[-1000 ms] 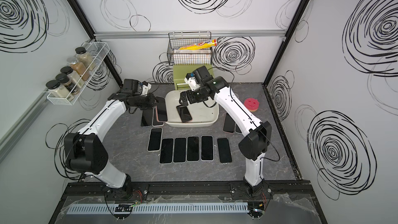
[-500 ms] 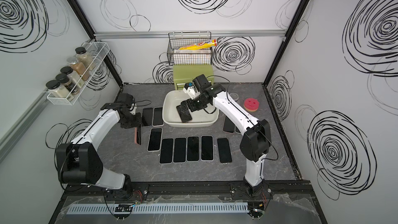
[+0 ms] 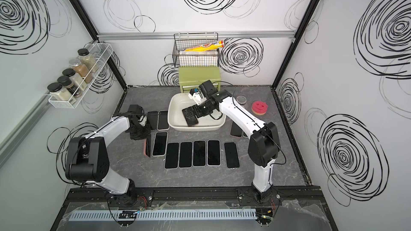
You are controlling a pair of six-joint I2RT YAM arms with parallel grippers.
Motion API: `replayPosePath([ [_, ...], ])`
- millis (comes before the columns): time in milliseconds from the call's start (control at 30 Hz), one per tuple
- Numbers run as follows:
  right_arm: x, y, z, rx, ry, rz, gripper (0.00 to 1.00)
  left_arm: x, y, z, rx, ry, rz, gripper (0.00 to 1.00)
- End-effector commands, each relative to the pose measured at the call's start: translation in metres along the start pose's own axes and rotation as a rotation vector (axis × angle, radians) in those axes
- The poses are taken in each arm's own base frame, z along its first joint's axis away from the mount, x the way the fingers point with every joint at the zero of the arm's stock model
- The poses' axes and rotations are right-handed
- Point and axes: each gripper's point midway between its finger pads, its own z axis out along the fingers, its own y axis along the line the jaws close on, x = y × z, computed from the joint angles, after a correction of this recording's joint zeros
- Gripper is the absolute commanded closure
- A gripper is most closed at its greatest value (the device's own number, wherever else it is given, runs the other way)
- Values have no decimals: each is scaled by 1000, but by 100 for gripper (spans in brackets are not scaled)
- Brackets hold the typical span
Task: Take the phone out of the storage box
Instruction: Place the phone at the center of the board.
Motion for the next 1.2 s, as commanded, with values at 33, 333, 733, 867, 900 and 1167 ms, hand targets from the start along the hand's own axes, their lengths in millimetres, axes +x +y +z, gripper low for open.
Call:
replayPosePath([
  [33,-3,4,-10,1,-27,-30,0,-13,-7,0,102,-58,-33,100],
  [333,-1,1,-7,10,-15,-21,0,-19,-1,4,270,-101,-111,100],
  [733,15,-7,16,-13,28,29,0,-40,-1,1,301,-149,-116,63],
  [867,16,-8,20,-17,32,39,0,-43,10,6,246,-151,-133,61],
  [900,17,-8,20,-17,34,41,0,-44,12,6,238,-157,-140,60],
  [1167,24,-9,25,-24,44,57,0,-65,26,-2,175,-244,-240,57],
])
